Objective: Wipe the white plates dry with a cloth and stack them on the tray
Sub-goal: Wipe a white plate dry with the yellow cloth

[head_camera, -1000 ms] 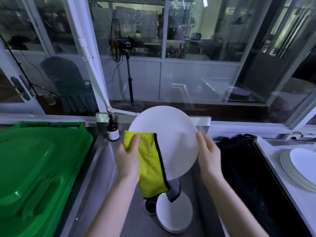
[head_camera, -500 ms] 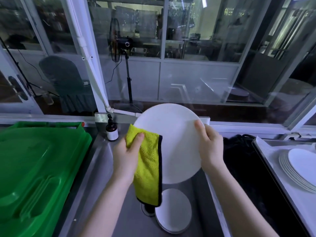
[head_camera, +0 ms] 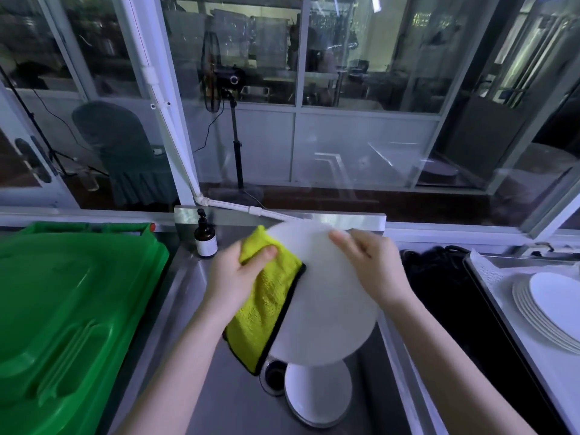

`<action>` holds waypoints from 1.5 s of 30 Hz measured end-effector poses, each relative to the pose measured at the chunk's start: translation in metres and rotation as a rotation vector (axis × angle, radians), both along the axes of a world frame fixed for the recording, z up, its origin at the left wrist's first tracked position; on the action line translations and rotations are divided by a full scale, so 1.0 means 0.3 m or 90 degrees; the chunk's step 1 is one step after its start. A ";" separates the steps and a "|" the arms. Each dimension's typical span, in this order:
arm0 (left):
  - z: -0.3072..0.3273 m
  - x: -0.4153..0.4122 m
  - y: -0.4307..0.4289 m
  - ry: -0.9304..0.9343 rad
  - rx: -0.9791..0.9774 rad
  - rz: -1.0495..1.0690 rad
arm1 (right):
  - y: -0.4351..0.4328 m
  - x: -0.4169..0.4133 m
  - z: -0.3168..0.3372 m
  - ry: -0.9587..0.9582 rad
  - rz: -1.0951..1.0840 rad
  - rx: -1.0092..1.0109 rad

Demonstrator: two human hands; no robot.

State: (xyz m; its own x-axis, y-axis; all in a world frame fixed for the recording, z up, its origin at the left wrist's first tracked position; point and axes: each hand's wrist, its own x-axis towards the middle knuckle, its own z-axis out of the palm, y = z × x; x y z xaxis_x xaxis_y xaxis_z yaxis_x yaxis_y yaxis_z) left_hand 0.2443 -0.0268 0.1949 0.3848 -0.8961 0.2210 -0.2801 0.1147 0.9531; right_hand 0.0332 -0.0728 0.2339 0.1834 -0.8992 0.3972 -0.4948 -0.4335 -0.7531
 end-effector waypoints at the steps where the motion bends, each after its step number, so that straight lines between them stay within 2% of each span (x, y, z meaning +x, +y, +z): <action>1: -0.024 -0.006 0.008 0.115 0.017 0.042 | 0.001 -0.003 -0.011 -0.087 -0.051 0.021; 3: -0.063 -0.035 0.016 0.328 0.046 0.097 | 0.019 0.017 -0.041 -0.220 -0.134 0.059; 5: -0.078 -0.049 0.017 0.392 0.065 0.141 | 0.031 0.033 -0.086 -0.279 -0.141 0.114; 8: -0.071 -0.025 0.027 0.300 0.054 0.143 | 0.018 -0.006 -0.111 -0.235 -0.065 0.208; 11: -0.039 -0.003 0.028 0.090 0.035 0.062 | -0.014 -0.041 -0.031 -0.137 0.007 0.143; 14: 0.015 -0.035 0.013 -0.101 -0.017 -0.076 | -0.029 -0.003 0.022 0.125 0.169 0.088; 16: 0.036 -0.053 0.001 -0.146 -0.038 -0.122 | -0.026 0.025 0.020 0.219 0.191 0.041; 18: 0.041 -0.050 -0.004 -0.143 -0.043 -0.118 | -0.028 0.023 0.013 0.202 0.167 -0.013; 20: 0.027 -0.035 -0.003 -0.085 -0.033 -0.053 | -0.026 0.006 -0.005 0.109 0.084 -0.022; 24: -0.026 -0.069 -0.002 0.338 0.001 0.148 | 0.008 0.044 -0.095 -0.396 -0.173 0.178; 26: -0.047 -0.081 -0.010 0.359 0.020 0.221 | 0.025 0.078 -0.146 -0.467 -0.222 0.260; 28: -0.051 -0.065 -0.011 0.336 0.021 0.205 | 0.028 0.061 -0.159 -0.419 -0.191 0.285; 30: -0.047 -0.034 -0.006 0.287 0.015 0.167 | 0.010 0.006 -0.132 -0.329 -0.128 0.211; 33: -0.018 -0.001 -0.012 0.066 0.000 0.060 | -0.026 -0.045 -0.026 -0.152 0.016 0.122; 35: 0.009 -0.014 -0.016 -0.102 -0.022 -0.045 | -0.030 -0.018 0.007 0.039 0.130 0.093; 37: 0.015 -0.032 -0.024 -0.184 -0.042 -0.116 | -0.016 0.019 0.001 0.173 0.170 0.029; 38: 0.011 -0.035 -0.023 -0.190 -0.044 -0.125 | -0.007 0.025 -0.007 0.185 0.159 0.000; 41: -0.023 -0.025 -0.011 -0.071 -0.012 -0.036 | 0.003 0.004 -0.036 0.068 0.031 -0.017; 44: -0.070 -0.041 0.005 0.246 0.007 0.124 | 0.034 0.031 -0.080 -0.273 -0.154 0.121; 45: -0.082 -0.053 0.008 0.313 0.009 0.171 | 0.047 0.050 -0.102 -0.370 -0.191 0.171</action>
State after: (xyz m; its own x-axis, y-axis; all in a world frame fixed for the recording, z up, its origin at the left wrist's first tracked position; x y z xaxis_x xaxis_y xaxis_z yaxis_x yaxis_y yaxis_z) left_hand 0.2283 -0.0244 0.1703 0.6542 -0.7544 -0.0535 0.1805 0.0870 0.9797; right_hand 0.0484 -0.0587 0.2032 -0.2617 -0.9585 0.1132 -0.0486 -0.1041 -0.9934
